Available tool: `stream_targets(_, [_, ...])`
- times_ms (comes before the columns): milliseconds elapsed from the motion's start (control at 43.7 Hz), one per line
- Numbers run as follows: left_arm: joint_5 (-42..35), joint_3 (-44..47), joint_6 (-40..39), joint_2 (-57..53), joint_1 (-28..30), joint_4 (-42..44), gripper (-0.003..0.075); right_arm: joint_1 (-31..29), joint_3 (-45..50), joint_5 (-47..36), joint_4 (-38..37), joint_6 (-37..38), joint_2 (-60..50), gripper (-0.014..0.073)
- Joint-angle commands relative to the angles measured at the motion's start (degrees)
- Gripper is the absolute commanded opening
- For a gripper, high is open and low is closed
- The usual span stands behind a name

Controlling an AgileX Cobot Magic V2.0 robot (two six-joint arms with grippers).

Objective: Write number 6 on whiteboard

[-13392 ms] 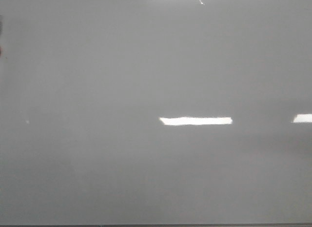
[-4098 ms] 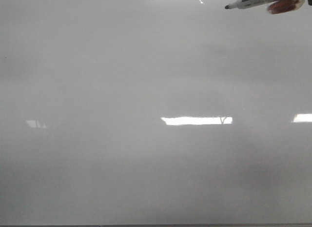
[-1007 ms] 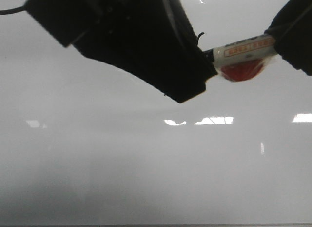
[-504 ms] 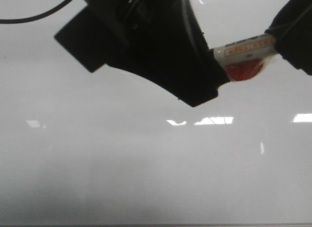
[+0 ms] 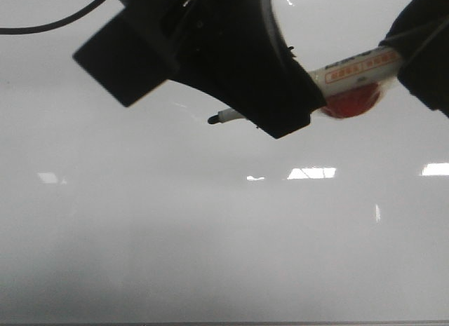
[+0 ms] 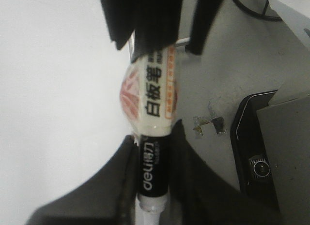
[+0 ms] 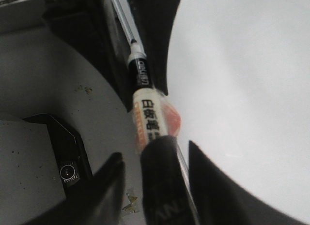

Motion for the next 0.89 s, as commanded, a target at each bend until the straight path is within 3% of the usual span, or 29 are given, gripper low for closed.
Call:
stream_targets(0, [-2.7, -1.9, -2.5, -1.9, 0.6, -1.4, -0.0013, -0.7, -1.8, -2.1, -0.5, 0.2, -0.8, 0.0605])
stream_targets(69, [-2.0, -2.4, -6.3, -2.1, 1.5, 0.6, -0.0013, -1.6, -1.8, -1.6, -1.2, 0.8, -2.1, 0.0667])
stream_targets(183, [0.8, -4.0, -18.1, -3.1, 2.9, 8.8, -0.0013, -4.2, -1.8, -1.5, -1.8, 3.3, -4.7, 0.0650])
stream_targets(343, [7.6, -5.4, -41.0, -5.9, 5.9, 30.6, -0.0012, -8.2, -1.8, -1.7, -1.9, 4.2, -7.6, 0.0645])
stream_targets(435, [13.7, -5.4, -56.0, -7.8, 9.4, 41.5, -0.0013, -9.7, -1.8, -1.7, -1.9, 4.2, -7.8, 0.0645])
stream_targets(572, [19.9, -4.3, -67.0, -11.0, 17.7, 48.9, -0.0013, -10.6, -1.8, -1.7, -1.9, 4.2, -7.8, 0.0645])
stream_targets(664, [17.7, -1.6, -68.6, -14.0, 25.1, 49.5, -0.0013, -10.6, -1.8, -1.7, -1.9, 4.2, -7.8, 0.0645])
stream_targets(870, [5.0, 7.0, -76.7, -18.5, 41.2, 48.7, -0.0013, -10.5, -1.8, -2.7, -1.9, 4.2, -7.8, 0.0645])
